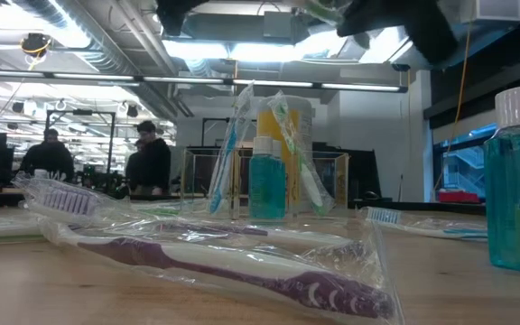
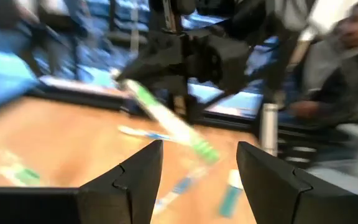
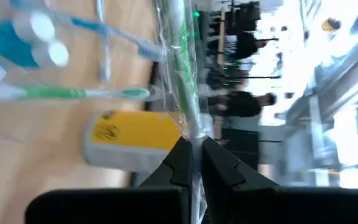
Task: Pick & Place toothbrushing station
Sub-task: Put the green toothbrush into the transparent organizer
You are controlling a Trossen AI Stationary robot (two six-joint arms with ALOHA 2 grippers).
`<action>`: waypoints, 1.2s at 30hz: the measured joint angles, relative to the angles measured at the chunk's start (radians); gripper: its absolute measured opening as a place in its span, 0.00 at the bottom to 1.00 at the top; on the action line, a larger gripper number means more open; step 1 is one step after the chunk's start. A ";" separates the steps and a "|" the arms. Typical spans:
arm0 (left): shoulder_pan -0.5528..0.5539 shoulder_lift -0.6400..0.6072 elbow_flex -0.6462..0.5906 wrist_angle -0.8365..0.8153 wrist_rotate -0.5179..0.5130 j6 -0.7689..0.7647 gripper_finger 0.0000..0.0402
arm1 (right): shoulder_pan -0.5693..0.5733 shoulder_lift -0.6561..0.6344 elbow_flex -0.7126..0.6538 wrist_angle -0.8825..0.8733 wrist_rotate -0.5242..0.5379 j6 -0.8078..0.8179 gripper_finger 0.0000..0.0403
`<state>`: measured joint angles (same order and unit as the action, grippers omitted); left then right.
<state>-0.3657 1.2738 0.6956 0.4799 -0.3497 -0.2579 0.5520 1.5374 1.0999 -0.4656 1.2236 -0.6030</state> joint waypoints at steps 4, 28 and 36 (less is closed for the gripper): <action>0.055 -0.040 0.000 -0.043 0.185 -0.163 0.50 | 0.006 0.094 0.049 0.001 0.078 -0.155 0.04; 0.247 0.104 0.001 0.028 0.523 -0.320 0.50 | 0.006 0.311 0.281 -0.033 0.197 -0.325 0.04; 0.275 0.138 0.018 0.087 0.566 -0.305 0.50 | 0.002 0.311 0.281 -0.033 0.149 -0.327 0.04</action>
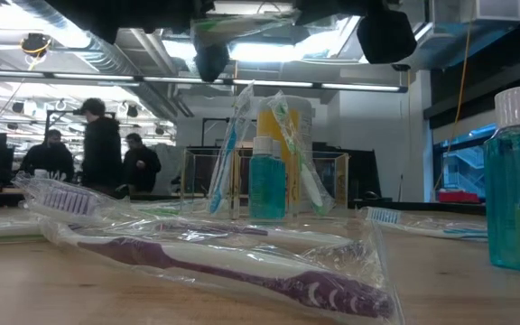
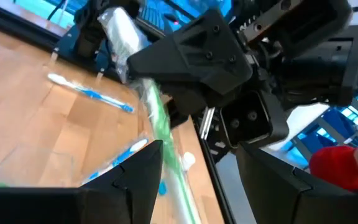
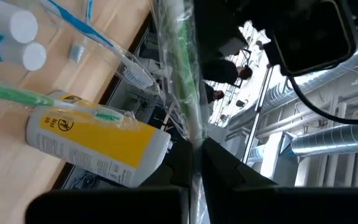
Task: Pick & Place toothbrushing station
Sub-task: Put the green toothbrush into the transparent organizer
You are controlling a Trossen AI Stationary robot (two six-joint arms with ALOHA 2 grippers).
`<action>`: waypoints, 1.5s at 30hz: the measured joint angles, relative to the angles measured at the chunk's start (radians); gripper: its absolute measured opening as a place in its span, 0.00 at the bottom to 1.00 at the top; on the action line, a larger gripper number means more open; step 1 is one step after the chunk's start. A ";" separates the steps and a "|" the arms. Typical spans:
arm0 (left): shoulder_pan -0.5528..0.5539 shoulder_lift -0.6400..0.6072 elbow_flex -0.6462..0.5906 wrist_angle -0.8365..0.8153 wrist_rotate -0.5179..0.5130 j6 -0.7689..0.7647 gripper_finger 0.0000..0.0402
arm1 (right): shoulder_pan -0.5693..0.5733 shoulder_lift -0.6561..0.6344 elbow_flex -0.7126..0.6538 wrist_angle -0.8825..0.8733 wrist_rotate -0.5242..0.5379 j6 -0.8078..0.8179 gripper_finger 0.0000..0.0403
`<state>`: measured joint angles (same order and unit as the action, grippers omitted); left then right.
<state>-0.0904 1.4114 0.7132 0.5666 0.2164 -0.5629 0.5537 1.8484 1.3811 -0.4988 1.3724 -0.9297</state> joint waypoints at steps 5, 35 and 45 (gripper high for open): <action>0.003 0.043 0.035 -0.022 0.045 -0.001 0.50 | 0.001 0.000 0.000 -0.005 -0.003 -0.007 0.04; 0.010 0.122 0.118 -0.077 -0.025 0.040 0.04 | 0.001 0.000 0.000 -0.015 0.005 0.001 0.05; 0.010 0.122 0.118 -0.071 -0.017 0.071 0.04 | 0.001 0.000 0.000 -0.007 -0.001 0.074 0.23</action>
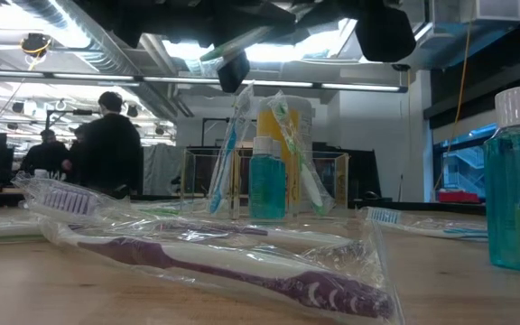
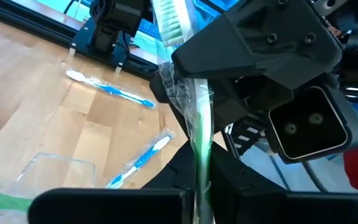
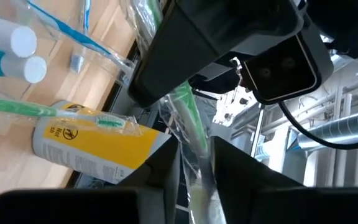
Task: Pick & Place toothbrushing station
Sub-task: Put the green toothbrush into the transparent organizer
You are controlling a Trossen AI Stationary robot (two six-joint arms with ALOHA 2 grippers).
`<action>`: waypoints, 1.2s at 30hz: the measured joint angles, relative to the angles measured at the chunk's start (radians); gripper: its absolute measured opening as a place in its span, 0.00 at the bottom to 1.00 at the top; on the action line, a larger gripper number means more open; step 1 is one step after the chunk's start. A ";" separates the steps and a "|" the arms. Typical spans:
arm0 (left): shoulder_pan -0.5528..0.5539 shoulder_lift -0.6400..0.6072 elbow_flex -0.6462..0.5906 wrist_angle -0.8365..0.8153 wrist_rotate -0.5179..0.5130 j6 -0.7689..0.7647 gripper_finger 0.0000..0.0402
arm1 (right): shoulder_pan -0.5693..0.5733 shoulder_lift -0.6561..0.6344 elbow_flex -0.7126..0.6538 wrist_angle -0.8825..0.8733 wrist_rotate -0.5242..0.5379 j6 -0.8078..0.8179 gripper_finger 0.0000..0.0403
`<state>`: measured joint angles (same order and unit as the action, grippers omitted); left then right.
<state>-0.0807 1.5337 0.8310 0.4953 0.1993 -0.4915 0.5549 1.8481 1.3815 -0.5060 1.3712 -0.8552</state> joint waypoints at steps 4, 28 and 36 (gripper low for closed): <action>-0.001 0.000 0.000 0.004 0.004 0.002 0.04 | 0.006 0.000 0.000 0.000 0.008 0.007 0.29; -0.011 -0.137 0.001 -0.198 -0.169 0.165 0.04 | 0.143 -0.052 -0.002 -0.015 0.200 0.257 0.35; -0.140 -0.247 -0.007 -0.354 -0.646 0.376 0.04 | 0.165 -0.153 -0.002 -0.057 0.200 0.678 0.32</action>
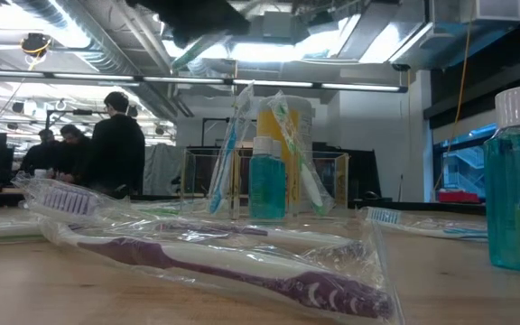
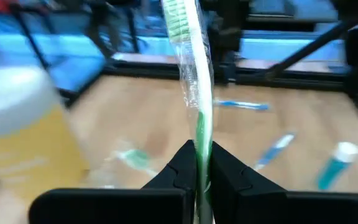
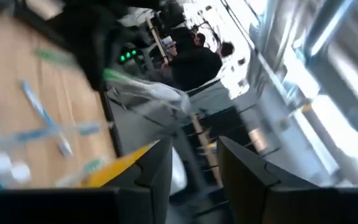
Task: Pick & Place toothbrushing station
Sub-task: Put the green toothbrush into the transparent organizer
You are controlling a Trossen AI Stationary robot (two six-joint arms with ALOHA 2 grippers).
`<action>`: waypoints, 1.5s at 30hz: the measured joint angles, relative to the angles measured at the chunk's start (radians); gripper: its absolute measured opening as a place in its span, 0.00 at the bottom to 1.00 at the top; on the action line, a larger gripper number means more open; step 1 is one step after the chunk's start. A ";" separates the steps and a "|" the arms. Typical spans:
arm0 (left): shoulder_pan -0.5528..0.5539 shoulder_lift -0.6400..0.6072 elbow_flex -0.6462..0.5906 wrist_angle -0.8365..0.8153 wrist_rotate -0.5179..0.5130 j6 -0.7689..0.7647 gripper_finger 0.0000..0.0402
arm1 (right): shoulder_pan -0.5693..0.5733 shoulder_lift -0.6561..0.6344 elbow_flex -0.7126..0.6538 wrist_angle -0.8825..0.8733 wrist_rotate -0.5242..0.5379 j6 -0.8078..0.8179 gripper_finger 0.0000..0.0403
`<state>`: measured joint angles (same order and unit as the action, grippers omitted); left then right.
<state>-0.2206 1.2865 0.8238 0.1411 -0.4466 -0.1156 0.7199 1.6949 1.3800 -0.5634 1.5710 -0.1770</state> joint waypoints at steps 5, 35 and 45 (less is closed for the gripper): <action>-0.075 0.009 -0.080 0.275 -0.151 0.079 0.04 | 0.000 -0.054 0.000 -0.038 -0.015 0.242 0.34; 0.011 0.452 -0.436 1.424 -0.063 0.071 0.03 | -0.107 -0.091 0.000 -0.342 -0.332 0.890 0.39; 0.041 0.550 -0.375 1.427 -0.002 0.025 0.03 | -0.116 -0.091 0.000 -0.342 -0.365 0.895 0.32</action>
<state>-0.1795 1.8369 0.4487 1.5677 -0.4489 -0.0910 0.6037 1.6043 1.3800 -0.9051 1.2059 0.7183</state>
